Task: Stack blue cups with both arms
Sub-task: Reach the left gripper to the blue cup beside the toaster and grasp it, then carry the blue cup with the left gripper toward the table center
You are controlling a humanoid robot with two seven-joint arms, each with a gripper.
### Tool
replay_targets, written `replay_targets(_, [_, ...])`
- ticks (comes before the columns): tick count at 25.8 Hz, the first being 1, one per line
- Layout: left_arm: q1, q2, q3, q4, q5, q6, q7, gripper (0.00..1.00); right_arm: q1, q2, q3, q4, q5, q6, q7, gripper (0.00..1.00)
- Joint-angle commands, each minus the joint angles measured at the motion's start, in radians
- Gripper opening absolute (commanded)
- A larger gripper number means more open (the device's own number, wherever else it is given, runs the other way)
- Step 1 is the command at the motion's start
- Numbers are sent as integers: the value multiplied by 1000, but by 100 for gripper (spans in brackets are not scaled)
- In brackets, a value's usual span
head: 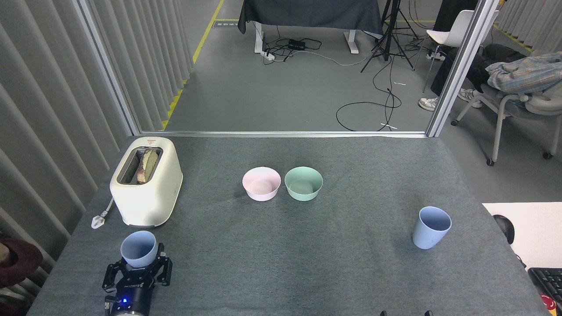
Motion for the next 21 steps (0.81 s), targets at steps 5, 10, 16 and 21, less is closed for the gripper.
replay_targets(5, [57, -9, -9, -124, -6, -27, 2, 38, -17, 8, 4, 12, 0, 10, -1, 100])
replay_targets(10, [178, -18, -210, -361, -14, -35, -5, 39, -20, 14, 6, 13, 2, 15, -1, 100])
replay_targets(16, [201, -71, -365, -405, -165, -61, 3, 39, -39, 19, 4, 15, 3, 15, 2, 100])
replay_targets(21, [167, -134, -465, -388, -291, -86, 2, 41, -40, 19, -2, 19, 3, 15, 1, 100])
